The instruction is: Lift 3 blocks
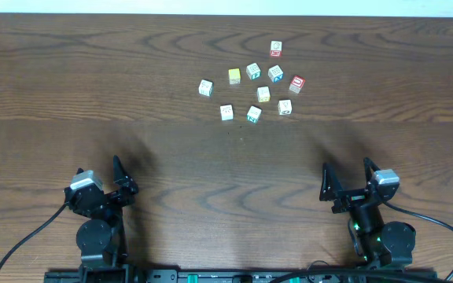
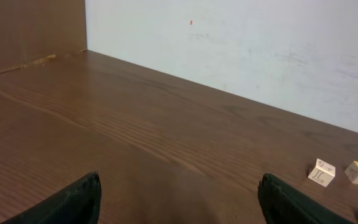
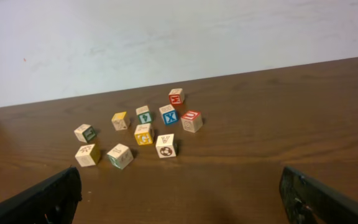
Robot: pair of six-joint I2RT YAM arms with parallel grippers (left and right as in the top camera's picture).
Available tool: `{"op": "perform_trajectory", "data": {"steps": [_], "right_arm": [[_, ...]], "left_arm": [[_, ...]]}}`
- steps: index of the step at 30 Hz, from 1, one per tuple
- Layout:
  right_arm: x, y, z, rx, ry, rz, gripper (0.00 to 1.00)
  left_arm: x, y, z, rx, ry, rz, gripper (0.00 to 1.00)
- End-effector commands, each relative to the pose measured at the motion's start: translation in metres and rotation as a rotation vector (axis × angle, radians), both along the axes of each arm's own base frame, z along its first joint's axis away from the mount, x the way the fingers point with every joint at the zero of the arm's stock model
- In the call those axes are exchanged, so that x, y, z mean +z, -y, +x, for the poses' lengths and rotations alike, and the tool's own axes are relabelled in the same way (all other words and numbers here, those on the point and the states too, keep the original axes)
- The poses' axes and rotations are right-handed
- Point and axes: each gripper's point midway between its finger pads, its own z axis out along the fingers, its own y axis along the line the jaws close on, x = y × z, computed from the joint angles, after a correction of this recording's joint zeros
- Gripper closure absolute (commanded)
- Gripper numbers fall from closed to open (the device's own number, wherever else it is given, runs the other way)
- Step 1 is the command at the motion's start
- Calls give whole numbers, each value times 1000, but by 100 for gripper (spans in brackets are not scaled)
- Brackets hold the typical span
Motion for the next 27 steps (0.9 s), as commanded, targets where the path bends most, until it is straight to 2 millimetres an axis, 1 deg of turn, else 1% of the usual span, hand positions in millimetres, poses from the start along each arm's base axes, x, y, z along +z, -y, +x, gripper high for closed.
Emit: {"op": "perform_trajectory", "data": {"steps": [1, 8, 11, 15, 18, 21, 22, 24, 27], "right_arm": [[-2, -1, 0, 4, -11, 11, 1], [12, 7, 2, -43, 48, 8, 1], [11, -8, -1, 43, 34, 27, 1], [18, -21, -6, 125, 60, 1, 1], [13, -24, -8, 148, 43, -39, 1], [-4, -24, -9, 150, -31, -90, 1], [-6, -23, -9, 148, -49, -98, 1], [-1, -22, -8, 144, -49, -103, 1], [15, -19, -4, 127, -41, -114, 1]], "left_arm": [[-20, -1, -1, 4, -66, 10, 19], [-20, -1, -1, 4, -66, 10, 19], [-20, -1, -1, 4, -66, 10, 19], [-20, -1, -1, 4, -66, 10, 19], [-20, -1, -1, 4, -66, 10, 19], [-20, -1, -1, 4, -66, 10, 19], [-20, -1, -1, 4, -66, 10, 19], [-20, -1, -1, 4, -66, 10, 19], [-20, -1, -1, 4, -66, 10, 19]]}}
